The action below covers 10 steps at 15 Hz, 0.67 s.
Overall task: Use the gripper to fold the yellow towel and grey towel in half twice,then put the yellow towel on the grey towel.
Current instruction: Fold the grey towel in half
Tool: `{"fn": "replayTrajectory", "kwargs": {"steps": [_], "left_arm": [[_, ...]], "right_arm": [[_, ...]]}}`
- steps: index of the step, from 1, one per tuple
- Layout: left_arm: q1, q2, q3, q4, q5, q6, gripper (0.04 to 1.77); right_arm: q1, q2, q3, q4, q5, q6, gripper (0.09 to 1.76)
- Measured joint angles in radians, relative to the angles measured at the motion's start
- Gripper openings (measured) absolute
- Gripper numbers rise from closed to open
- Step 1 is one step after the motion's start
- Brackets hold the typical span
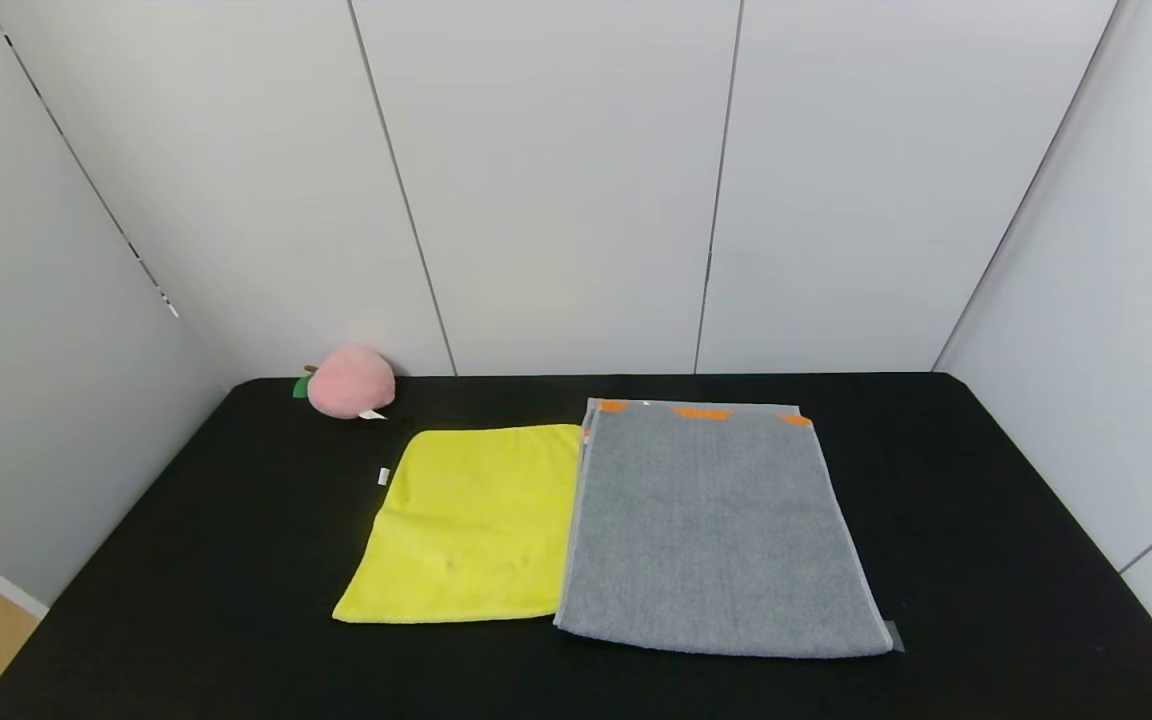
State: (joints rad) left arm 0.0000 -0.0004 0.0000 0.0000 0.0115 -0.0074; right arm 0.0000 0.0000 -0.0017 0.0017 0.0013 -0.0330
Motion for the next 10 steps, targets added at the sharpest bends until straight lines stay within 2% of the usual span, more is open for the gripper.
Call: {"fn": "replayTrajectory", "kwargs": {"steps": [10], "left_arm": [[0.0, 0.0, 0.0, 0.0, 0.0, -0.008, 1.76]], "right_arm": [[0.0, 0.0, 0.0, -0.003, -0.003, 0.033, 1.71]]}}
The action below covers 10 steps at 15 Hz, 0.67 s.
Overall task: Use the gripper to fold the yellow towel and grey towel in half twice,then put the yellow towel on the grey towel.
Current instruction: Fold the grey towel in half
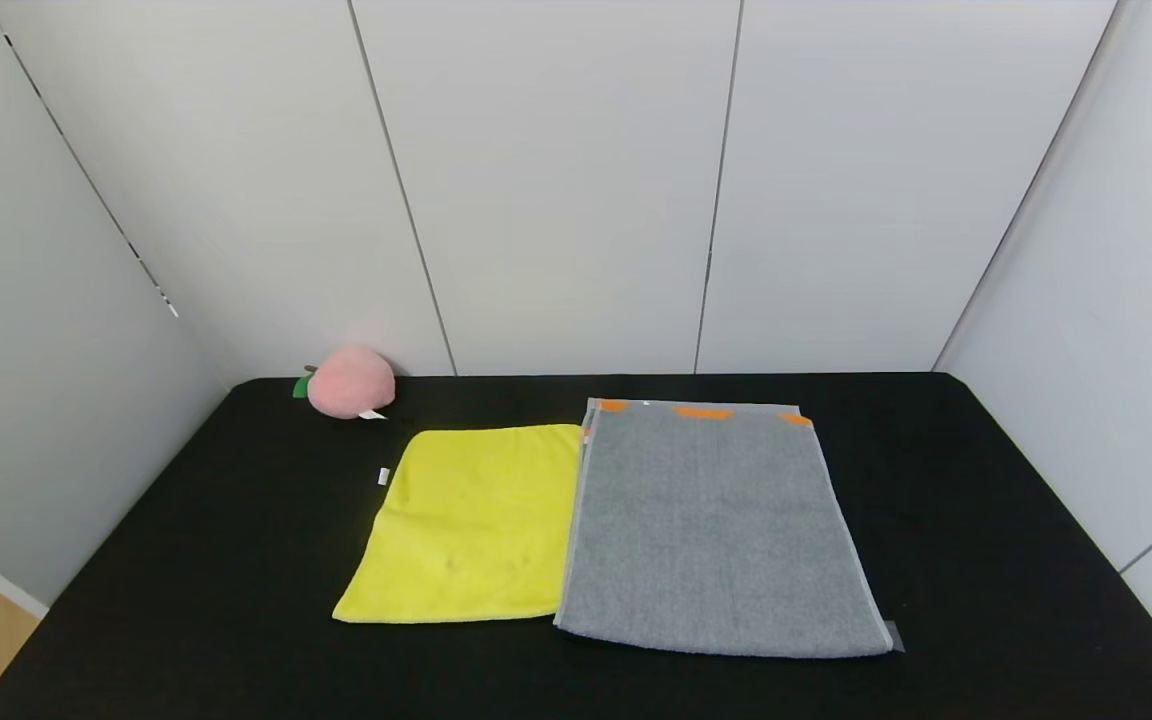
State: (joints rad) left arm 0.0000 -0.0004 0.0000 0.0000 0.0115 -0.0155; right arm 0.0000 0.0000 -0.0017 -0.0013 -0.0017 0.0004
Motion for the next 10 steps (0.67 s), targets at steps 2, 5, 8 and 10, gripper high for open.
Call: {"fn": "replayTrajectory", "kwargs": {"steps": [2, 5, 8, 10], "left_arm": [[0.0, 0.0, 0.0, 0.0, 0.0, 0.0, 1.76], [0.0, 0.0, 0.0, -0.003, 0.0, 0.002, 1.76], [0.0, 0.0, 0.0, -0.002, -0.001, 0.007, 1.76], [0.0, 0.0, 0.0, 0.0, -0.007, 0.012, 1.76]], "right_arm": [[0.0, 0.0, 0.0, 0.0, 0.001, -0.006, 1.71], [0.0, 0.0, 0.0, 0.003, 0.003, -0.014, 1.71], [0.0, 0.0, 0.0, 0.003, 0.003, -0.013, 1.71], [0.0, 0.0, 0.0, 0.002, 0.002, -0.009, 1.71]]}}
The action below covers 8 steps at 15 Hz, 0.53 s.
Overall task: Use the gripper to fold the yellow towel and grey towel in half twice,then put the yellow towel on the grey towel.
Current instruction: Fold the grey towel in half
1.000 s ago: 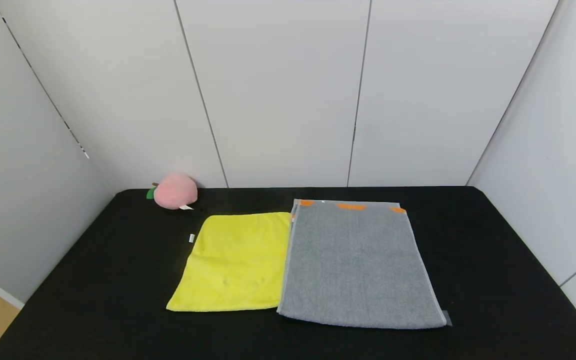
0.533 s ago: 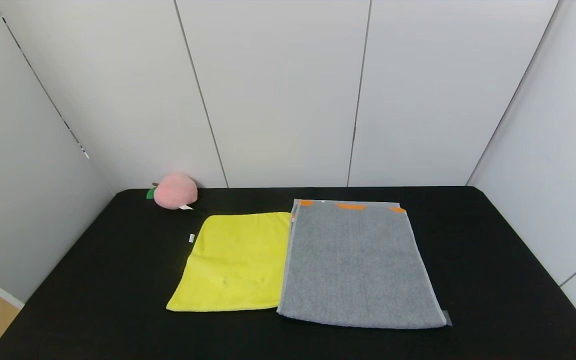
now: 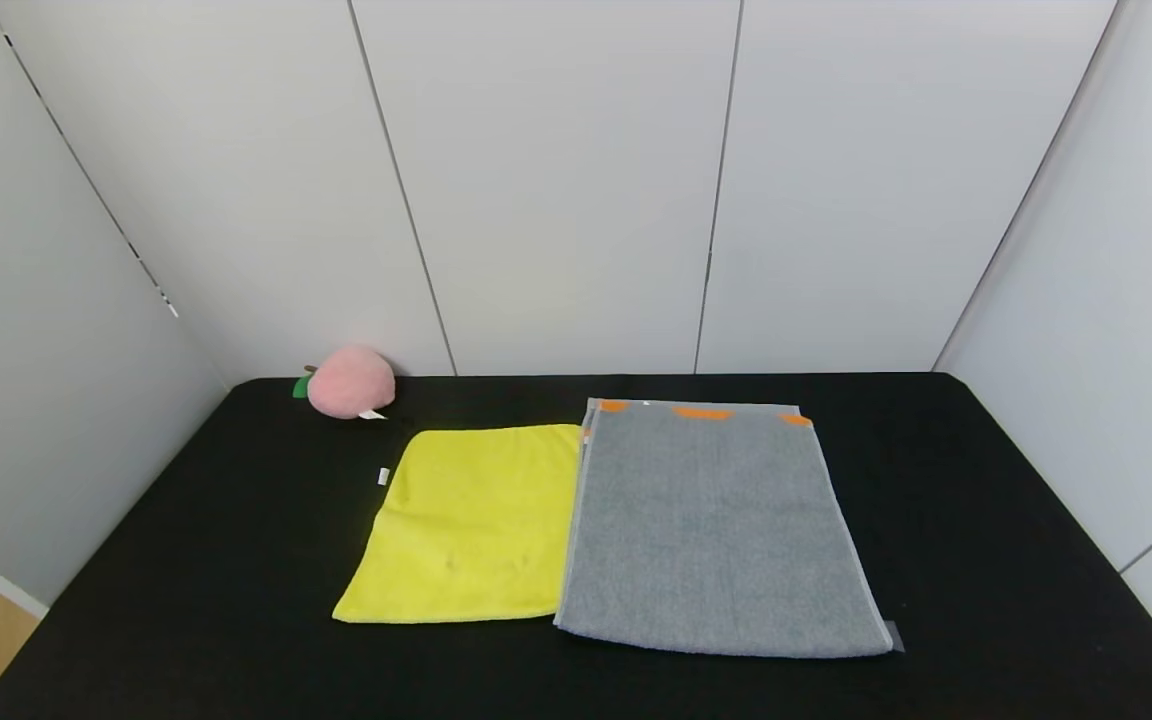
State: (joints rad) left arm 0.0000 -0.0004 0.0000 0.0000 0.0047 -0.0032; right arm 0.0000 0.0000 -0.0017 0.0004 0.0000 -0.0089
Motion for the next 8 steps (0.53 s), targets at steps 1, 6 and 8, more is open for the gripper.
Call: {"fn": "replayTrajectory", "kwargs": {"steps": [1, 6, 8], "left_arm": [[0.0, 0.0, 0.0, 0.0, 0.0, 0.001, 1.76], [0.0, 0.0, -0.001, 0.002, 0.003, 0.001, 1.76], [0.0, 0.0, -0.004, -0.014, 0.002, 0.001, 1.76]], "right_arm": [[0.0, 0.0, 0.0, -0.002, 0.0, 0.001, 1.71], [0.0, 0.0, 0.0, -0.002, 0.0, 0.004, 1.71], [0.0, 0.0, 0.0, -0.01, 0.0, 0.009, 1.71]]}}
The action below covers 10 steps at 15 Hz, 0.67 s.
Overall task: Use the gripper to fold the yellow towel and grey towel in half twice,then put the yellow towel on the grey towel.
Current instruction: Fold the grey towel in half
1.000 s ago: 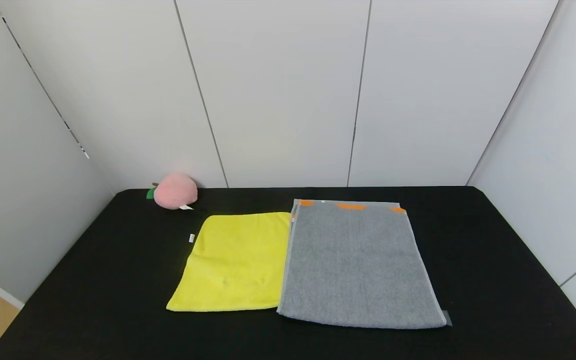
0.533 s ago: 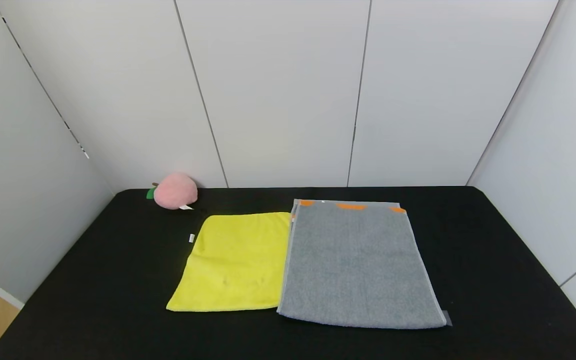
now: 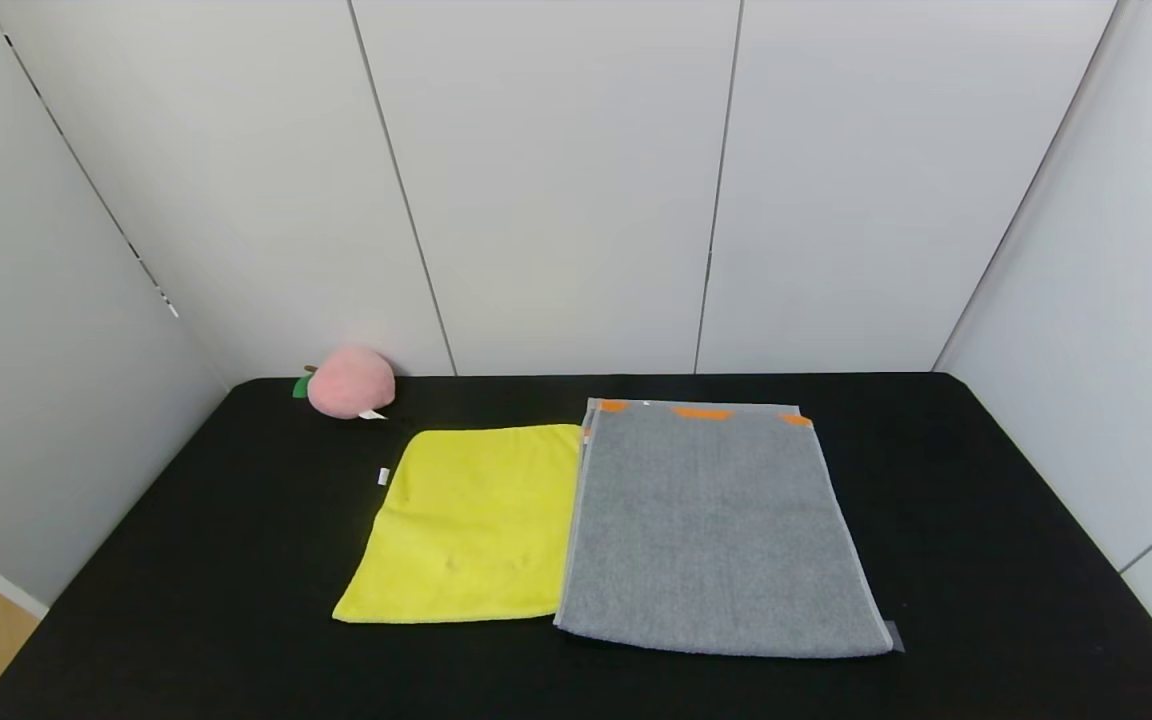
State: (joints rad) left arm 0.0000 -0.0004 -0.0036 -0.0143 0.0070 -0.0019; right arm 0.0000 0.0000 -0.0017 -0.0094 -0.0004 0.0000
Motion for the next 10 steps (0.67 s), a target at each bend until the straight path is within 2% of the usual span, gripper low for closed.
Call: {"fn": "replayTrajectory", "kwargs": {"steps": [5, 7, 10], "left_arm": [[0.0, 0.002, -0.076, 0.014, -0.019, 0.016, 1.76], [0.0, 0.006, -0.114, 0.024, -0.059, 0.03, 1.76], [0.0, 0.028, -0.188, 0.118, -0.113, 0.057, 1.76]], "right_arm": [[0.0, 0.0, -0.069, 0.003, 0.019, 0.026, 1.71], [0.0, 0.001, -0.097, 0.003, 0.021, 0.025, 1.71], [0.0, 0.01, -0.159, 0.031, 0.05, 0.023, 1.71]]}}
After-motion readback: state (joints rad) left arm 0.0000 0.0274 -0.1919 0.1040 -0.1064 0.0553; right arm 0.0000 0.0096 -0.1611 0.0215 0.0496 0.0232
